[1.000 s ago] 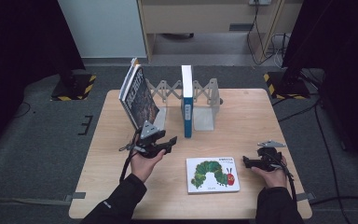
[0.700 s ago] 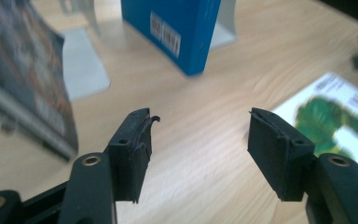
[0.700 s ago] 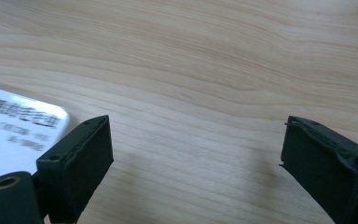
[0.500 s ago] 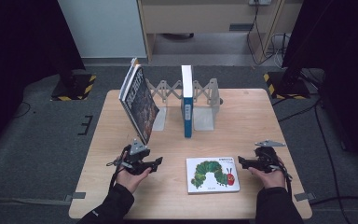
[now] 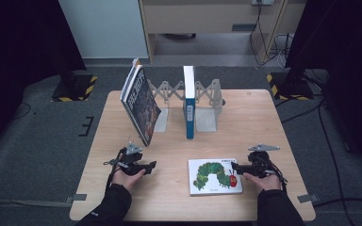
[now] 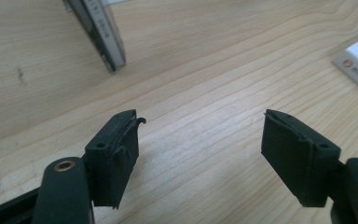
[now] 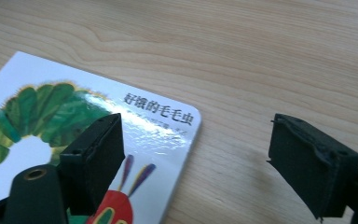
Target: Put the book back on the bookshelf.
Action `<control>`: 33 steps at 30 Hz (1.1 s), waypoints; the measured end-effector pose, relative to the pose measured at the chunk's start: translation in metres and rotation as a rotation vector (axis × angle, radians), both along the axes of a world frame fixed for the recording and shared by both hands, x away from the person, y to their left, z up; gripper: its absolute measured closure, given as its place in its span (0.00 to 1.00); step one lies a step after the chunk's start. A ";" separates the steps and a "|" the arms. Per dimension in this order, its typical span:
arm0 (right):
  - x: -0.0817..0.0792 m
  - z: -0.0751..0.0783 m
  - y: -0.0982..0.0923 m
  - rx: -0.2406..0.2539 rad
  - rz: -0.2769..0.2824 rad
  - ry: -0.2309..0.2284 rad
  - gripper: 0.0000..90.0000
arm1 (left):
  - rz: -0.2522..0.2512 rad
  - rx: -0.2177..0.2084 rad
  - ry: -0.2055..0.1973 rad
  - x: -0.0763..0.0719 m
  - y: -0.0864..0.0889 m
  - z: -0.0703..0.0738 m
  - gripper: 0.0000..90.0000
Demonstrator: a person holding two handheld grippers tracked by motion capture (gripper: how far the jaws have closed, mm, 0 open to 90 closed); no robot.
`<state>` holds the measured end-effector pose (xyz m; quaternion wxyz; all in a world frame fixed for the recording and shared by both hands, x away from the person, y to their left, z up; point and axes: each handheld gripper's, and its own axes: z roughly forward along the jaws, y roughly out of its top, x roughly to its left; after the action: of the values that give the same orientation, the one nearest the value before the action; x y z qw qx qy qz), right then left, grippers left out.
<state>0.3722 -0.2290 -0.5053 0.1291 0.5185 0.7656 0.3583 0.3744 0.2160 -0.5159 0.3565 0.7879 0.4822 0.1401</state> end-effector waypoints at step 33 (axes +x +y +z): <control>-0.007 -0.013 0.012 0.046 0.066 0.101 0.44 | -0.088 0.085 -0.065 -0.005 -0.010 -0.020 0.05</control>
<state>0.3650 -0.2171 -0.5182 0.0665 0.5131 0.7794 0.3533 0.3696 0.2059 -0.5363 0.3441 0.8178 0.4288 0.1702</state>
